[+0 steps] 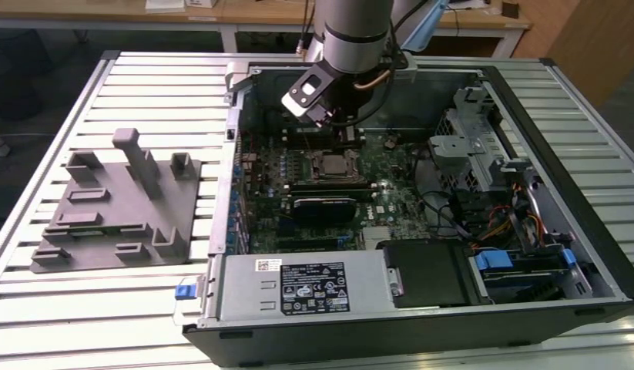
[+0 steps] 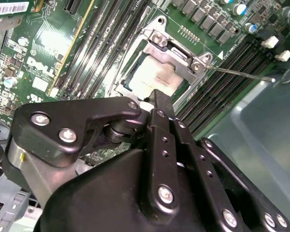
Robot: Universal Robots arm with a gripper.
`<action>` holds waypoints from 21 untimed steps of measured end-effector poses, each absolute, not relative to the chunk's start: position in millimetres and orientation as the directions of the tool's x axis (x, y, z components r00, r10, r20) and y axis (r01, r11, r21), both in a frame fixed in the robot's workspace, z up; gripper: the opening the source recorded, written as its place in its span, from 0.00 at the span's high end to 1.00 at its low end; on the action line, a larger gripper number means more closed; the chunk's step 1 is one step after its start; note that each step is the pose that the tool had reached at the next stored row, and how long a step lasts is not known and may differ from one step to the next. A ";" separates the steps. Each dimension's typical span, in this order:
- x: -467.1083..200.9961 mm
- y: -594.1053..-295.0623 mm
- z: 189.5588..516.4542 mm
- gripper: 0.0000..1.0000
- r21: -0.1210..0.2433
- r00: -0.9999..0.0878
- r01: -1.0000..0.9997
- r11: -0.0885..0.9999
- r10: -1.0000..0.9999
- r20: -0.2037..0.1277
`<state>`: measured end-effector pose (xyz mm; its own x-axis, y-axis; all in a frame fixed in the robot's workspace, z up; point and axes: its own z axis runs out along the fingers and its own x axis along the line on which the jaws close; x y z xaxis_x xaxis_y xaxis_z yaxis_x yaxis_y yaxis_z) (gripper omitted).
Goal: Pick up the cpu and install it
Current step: 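Install the first cpu locking lever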
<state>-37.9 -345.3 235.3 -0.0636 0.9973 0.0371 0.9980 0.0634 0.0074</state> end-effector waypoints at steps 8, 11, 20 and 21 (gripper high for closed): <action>-46.4 -345.3 231.7 0.89 0.007 -0.075 0.997 0.074 0.997 0.037; -47.0 -345.3 229.9 0.89 0.007 -0.075 0.997 0.075 0.997 0.037; -49.6 -345.3 217.0 0.89 0.007 -0.075 0.997 0.075 0.996 0.038; -49.6 -345.3 217.0 0.89 0.007 -0.075 0.997 0.075 0.996 0.038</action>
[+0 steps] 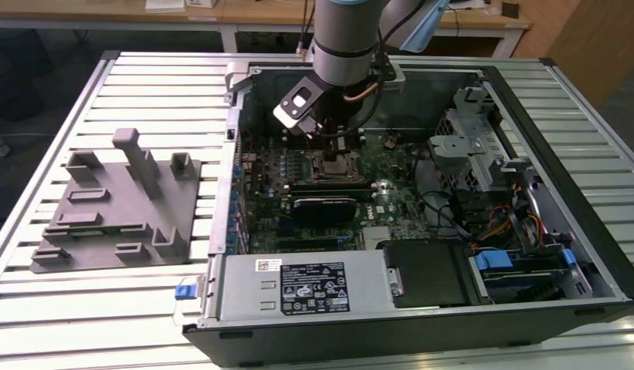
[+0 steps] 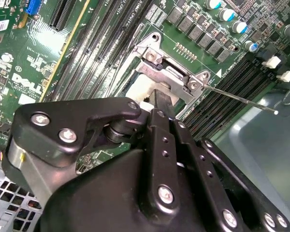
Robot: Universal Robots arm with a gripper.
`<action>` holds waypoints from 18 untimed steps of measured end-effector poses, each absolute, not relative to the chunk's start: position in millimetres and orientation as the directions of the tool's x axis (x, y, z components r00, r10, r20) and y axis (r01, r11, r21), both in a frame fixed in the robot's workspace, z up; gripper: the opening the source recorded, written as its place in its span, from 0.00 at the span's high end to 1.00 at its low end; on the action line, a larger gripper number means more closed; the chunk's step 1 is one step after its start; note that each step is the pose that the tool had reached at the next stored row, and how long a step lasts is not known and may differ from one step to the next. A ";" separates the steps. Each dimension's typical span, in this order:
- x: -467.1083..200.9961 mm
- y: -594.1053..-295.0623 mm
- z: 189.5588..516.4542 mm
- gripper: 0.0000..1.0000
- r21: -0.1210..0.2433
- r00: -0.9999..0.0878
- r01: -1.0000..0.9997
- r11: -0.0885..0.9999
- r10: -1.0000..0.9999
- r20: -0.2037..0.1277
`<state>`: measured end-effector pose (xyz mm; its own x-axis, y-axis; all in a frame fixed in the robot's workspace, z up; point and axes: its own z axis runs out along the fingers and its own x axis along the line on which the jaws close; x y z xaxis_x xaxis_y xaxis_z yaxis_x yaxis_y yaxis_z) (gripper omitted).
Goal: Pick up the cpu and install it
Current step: 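Install the first cpu locking lever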
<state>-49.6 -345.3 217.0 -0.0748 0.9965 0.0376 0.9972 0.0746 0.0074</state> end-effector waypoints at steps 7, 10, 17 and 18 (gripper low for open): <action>-49.7 -345.3 217.1 0.83 0.007 -0.075 0.997 0.075 0.996 0.038; -49.6 -345.3 217.1 0.77 0.007 -0.075 0.997 0.075 0.996 0.038; -49.7 -345.3 217.1 0.72 0.007 -0.075 0.997 0.075 0.996 0.038; -49.7 -345.3 217.1 0.78 0.007 -0.075 0.997 0.075 0.996 0.038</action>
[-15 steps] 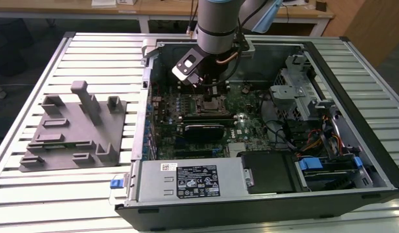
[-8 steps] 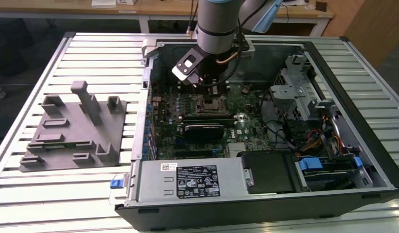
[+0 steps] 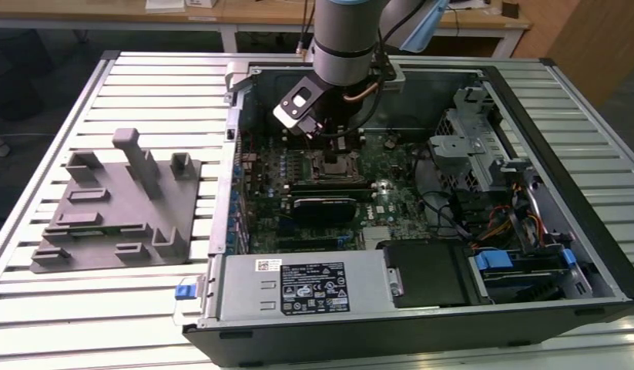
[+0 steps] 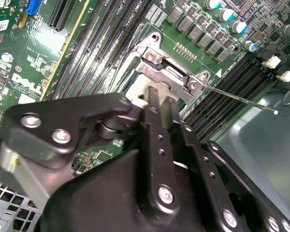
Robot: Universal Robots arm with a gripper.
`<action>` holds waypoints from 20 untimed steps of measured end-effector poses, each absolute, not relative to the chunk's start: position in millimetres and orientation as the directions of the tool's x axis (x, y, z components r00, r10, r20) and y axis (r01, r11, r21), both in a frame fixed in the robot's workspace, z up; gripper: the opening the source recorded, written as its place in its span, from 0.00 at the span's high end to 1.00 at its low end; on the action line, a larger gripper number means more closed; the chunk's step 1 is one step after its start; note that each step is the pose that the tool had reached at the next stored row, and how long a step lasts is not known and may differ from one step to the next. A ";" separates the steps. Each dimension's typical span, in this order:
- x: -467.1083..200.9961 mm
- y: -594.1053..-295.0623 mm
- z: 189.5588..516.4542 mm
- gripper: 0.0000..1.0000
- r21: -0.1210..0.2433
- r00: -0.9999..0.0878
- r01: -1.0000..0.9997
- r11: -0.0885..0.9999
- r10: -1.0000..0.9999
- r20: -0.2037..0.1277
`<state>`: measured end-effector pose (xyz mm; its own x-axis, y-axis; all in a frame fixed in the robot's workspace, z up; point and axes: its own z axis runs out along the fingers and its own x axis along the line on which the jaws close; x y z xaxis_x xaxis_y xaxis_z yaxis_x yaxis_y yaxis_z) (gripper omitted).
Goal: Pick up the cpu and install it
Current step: 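Install the first cpu locking lever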
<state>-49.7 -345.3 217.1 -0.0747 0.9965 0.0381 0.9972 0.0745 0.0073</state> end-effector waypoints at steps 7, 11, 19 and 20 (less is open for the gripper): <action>-49.7 -345.3 217.1 0.89 0.007 -0.075 0.997 0.075 0.996 0.038; -49.6 -345.3 217.1 0.83 0.007 -0.075 0.997 0.075 0.996 0.038; -49.7 -345.3 217.1 0.89 0.007 -0.075 0.997 0.075 0.996 0.039; -49.6 -345.3 217.1 0.89 0.007 -0.075 0.997 0.075 0.996 0.039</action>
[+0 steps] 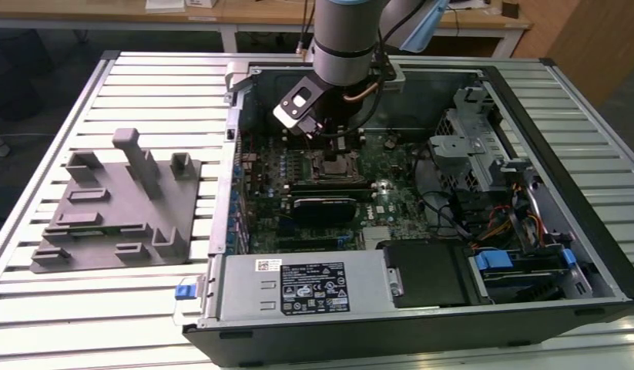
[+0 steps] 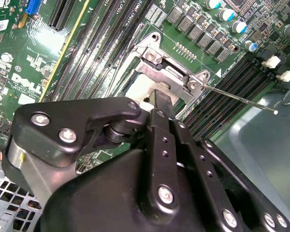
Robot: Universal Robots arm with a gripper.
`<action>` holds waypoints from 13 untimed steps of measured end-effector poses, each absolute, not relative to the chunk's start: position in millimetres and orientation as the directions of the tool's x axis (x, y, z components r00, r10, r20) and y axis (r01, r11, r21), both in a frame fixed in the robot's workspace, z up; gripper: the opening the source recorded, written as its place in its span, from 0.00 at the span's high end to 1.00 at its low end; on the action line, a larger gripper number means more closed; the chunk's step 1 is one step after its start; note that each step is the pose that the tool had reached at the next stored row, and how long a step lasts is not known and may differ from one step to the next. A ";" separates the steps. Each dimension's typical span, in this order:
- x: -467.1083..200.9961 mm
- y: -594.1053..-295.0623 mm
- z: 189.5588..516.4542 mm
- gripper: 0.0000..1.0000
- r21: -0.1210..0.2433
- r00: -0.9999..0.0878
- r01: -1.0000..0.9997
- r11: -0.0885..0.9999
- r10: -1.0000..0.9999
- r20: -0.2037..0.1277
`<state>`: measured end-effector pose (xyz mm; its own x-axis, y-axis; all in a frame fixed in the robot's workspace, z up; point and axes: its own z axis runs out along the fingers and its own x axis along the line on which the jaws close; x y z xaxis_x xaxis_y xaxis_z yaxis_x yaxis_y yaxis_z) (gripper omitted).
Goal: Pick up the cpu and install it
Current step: 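Install the first cpu locking lever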
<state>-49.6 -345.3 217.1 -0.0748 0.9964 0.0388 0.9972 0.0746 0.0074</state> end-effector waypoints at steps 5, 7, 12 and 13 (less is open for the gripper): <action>-49.7 -345.3 217.1 0.89 0.007 -0.075 0.997 0.075 0.996 0.039; -49.7 -345.3 217.1 0.89 0.007 -0.075 0.997 0.075 0.996 0.039; -49.7 -345.3 217.1 0.89 0.007 -0.075 0.997 0.075 0.996 0.039; -49.6 -345.3 217.1 0.89 0.007 -0.075 0.997 0.075 0.996 0.039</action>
